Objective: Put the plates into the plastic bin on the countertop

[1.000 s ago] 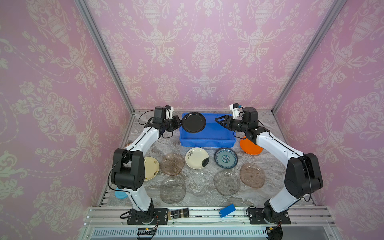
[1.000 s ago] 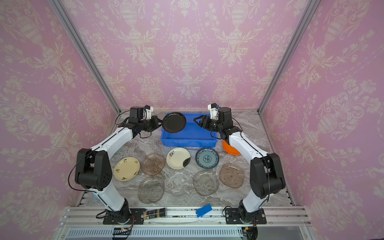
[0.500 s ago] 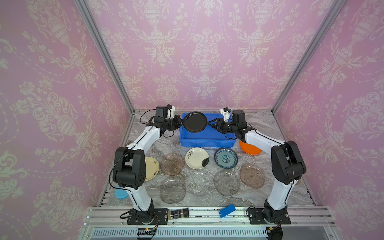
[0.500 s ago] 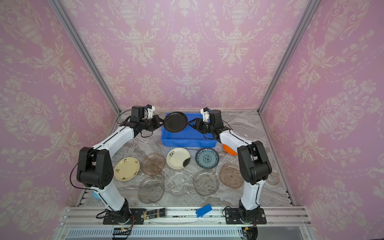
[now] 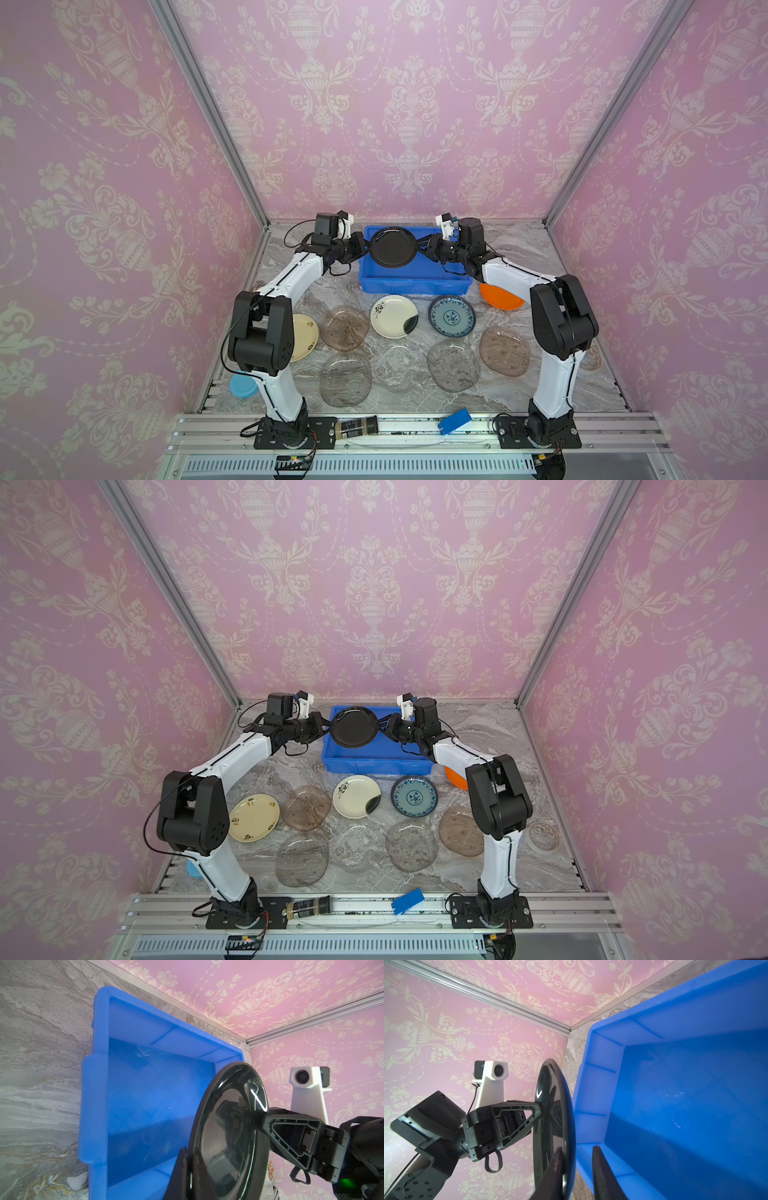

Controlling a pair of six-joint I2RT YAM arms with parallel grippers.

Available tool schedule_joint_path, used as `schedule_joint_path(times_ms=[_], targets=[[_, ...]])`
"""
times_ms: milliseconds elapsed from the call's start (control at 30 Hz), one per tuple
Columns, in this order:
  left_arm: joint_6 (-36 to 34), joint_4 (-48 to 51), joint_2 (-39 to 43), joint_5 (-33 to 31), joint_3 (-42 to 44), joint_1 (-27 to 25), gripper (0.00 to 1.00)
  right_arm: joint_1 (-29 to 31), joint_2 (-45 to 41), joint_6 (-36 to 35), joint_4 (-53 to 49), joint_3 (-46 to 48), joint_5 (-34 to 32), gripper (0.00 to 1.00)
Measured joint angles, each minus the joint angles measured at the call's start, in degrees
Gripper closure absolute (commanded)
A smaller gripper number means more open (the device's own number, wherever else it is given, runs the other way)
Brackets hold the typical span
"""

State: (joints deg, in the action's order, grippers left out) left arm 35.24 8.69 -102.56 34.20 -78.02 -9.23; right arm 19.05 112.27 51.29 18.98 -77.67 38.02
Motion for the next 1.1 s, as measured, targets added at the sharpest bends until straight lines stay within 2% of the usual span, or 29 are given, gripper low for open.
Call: schedule_joint_path(times_ms=[133,167,233,267,400,633,767,1100], targets=[[-0.4,-1.0,0.0,0.0,-0.2,0.0,1.00,0.2,2.6,1.3,0.6,-0.2,-1.2,1.00],[-0.5,-0.6,-0.1,-0.3,-0.2,0.0,0.89,0.2,3.2,1.5,1.0,-0.2,-0.9,1.00],[-1.3,0.5,-0.3,-1.1,-0.2,0.0,0.15,0.3,3.8,2.0,1.2,-0.2,-1.0,1.00],[-1.8,1.2,-0.2,-2.2,-0.3,0.0,0.01,0.4,4.2,2.4,0.9,-0.4,-1.0,1.00],[-4.9,3.9,1.2,-9.6,0.3,-0.1,0.01,0.5,6.4,3.0,-2.4,-4.4,-1.9,1.00],[-8.9,1.2,14.0,-22.4,10.0,0.1,0.01,0.5,8.0,2.8,-11.5,-10.8,-6.6,1.00],[-9.5,-0.3,16.7,-24.7,10.7,0.7,0.01,0.5,9.1,2.7,-15.2,-12.5,-8.8,1.00],[-12.1,2.6,14.4,-24.6,10.2,1.4,0.01,1.0,14.1,-3.3,-28.5,-20.2,-15.6,1.00]])
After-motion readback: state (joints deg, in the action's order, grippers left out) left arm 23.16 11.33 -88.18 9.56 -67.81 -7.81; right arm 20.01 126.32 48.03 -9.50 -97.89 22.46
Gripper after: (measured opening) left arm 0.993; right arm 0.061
